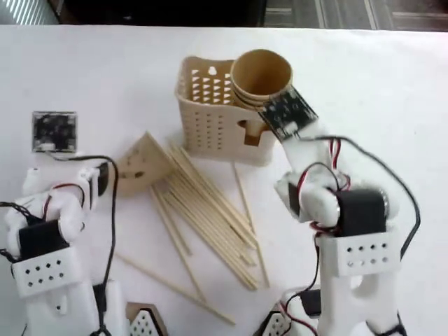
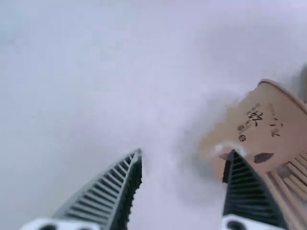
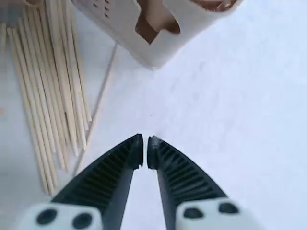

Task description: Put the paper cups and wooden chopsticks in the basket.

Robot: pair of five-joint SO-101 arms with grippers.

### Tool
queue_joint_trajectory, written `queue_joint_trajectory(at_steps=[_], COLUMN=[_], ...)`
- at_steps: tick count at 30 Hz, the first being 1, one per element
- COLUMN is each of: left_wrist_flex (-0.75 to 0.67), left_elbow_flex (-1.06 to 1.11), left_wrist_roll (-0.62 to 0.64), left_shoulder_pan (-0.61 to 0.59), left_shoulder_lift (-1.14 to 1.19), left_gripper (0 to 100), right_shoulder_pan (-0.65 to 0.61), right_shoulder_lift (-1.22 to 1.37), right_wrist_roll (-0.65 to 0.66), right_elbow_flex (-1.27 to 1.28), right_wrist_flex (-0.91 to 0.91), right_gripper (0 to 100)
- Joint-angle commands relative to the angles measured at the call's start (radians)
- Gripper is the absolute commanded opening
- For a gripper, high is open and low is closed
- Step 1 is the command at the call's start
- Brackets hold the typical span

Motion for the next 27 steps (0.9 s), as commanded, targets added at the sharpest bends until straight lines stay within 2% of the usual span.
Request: queue_joint_trajectory(at_steps=[1,4,8,12,20,27], left_wrist_flex=[0.109,0.157,0.158,0.141,0.133,0.058], left_elbow_flex=[-0.144,-0.187,-0.196,-0.232,-0.466,-0.620], left_wrist_roll=[-0.123,-0.206,-0.311,-0.374,-0.509,-0.509], left_shoulder_pan=[0.044,0.058,0.082,0.085,0.101,0.151], left_shoulder_lift=[-0.016,-0.015,0.045,0.242,0.685,1.015], left_gripper=[31,34,36,39,39,39], right_shoulder_pan=[0.111,0.191,0.213,0.220,0.251,0.251], right_shoulder_lift=[-0.099,-0.142,-0.147,-0.147,-0.147,-0.147], right_wrist_roll=[-0.060,-0.144,-0.216,-0.230,-0.230,-0.230], right_elbow_flex=[0.295,0.480,0.592,0.631,0.695,0.697], right_wrist_flex=[-0.228,-0.404,-0.529,-0.591,-0.684,-0.688], right_gripper=[3.2,3.3,6.2,7.4,7.7,7.7])
